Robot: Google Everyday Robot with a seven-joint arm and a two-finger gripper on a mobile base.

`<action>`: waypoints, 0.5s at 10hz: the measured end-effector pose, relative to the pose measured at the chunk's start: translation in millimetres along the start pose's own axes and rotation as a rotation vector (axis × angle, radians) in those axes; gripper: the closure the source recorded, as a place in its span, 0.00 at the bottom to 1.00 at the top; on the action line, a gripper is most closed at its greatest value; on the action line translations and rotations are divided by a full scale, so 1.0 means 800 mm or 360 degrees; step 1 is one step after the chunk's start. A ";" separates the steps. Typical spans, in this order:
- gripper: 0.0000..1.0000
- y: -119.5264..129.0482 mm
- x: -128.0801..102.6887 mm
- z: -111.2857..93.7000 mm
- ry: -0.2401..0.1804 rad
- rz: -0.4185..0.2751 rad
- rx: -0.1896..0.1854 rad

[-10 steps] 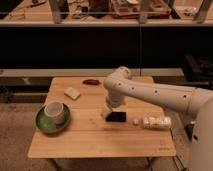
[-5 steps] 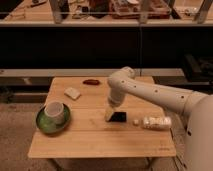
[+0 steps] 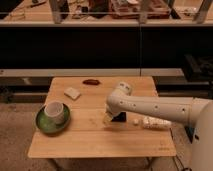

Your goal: Place the eraser on the white sponge

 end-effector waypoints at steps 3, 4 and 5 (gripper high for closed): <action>0.20 0.001 -0.003 0.009 -0.0023 0.0021 0.0050; 0.20 0.007 -0.008 0.014 -0.0036 0.0062 0.0138; 0.20 0.013 -0.012 0.016 -0.0046 0.0105 0.0173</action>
